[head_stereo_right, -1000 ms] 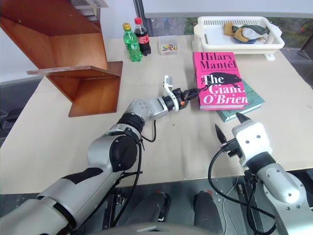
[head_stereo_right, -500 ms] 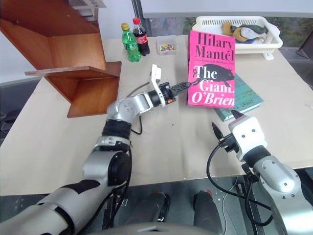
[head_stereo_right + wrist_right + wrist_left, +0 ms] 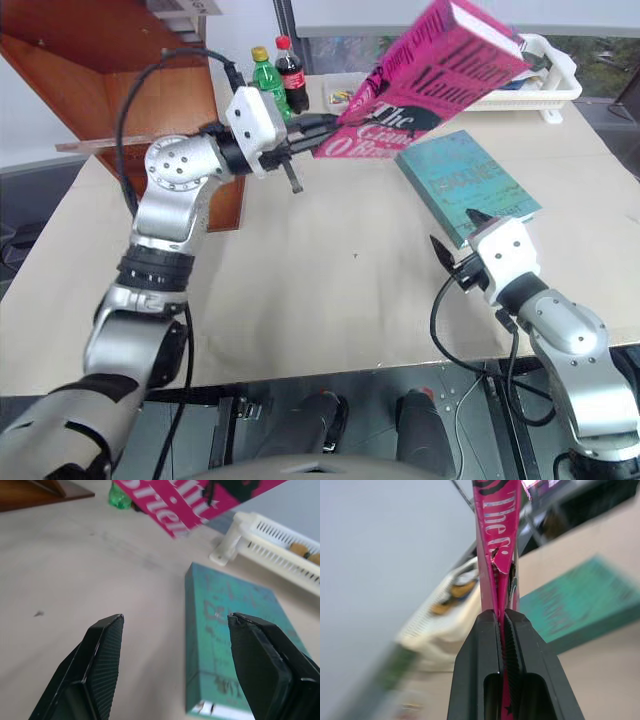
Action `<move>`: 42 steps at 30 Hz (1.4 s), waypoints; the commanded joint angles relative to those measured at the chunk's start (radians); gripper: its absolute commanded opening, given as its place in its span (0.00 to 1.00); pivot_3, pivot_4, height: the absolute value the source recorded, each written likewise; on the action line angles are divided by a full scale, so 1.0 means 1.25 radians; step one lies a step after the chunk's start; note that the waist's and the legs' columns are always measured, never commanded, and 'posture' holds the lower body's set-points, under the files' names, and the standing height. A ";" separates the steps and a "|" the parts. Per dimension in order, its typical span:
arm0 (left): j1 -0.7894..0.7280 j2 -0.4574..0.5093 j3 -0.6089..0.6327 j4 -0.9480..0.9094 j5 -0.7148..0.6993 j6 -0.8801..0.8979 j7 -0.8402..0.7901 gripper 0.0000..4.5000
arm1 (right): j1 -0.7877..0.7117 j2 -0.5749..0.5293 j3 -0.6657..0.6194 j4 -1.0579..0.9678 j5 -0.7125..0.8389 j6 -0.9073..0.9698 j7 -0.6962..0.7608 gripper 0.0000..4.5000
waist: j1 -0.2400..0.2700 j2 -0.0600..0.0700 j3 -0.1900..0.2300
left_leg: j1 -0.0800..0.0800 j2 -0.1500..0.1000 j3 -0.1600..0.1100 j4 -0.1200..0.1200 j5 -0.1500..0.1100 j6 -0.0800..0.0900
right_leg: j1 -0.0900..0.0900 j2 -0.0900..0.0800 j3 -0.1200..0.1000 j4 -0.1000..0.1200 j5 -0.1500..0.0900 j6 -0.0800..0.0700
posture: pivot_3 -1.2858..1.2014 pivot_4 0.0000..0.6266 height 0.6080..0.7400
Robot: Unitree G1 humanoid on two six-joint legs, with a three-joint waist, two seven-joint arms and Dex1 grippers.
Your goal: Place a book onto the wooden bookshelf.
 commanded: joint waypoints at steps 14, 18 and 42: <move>-0.259 0.399 -0.002 0.141 0.024 -0.143 -0.314 0.01 | -0.197 0.039 0.076 -0.006 0.071 0.015 0.036 0.76 | -0.044 -0.002 0.002 | -0.005 0.000 -0.002 0.000 0.000 0.000 | -0.005 0.000 -0.002 -0.001 0.000 0.000 | 0.52 0.24 1.00; -0.225 0.510 0.037 0.046 -0.010 -0.023 -0.377 0.01 | -0.275 0.034 0.069 0.041 0.121 0.009 0.088 0.76 | -0.046 -0.003 0.003 | -0.007 0.000 -0.005 0.001 0.000 0.000 | -0.006 0.001 -0.005 0.000 0.000 0.000 | 0.52 0.24 1.00; 0.298 0.801 0.314 0.158 0.043 -0.099 -0.203 0.01 | -0.436 -0.004 0.081 0.169 0.218 -0.058 0.293 0.76 | -0.046 -0.002 0.003 | -0.007 0.000 -0.005 0.000 0.000 0.000 | -0.006 0.000 -0.007 0.001 0.000 0.000 | 0.52 0.24 1.00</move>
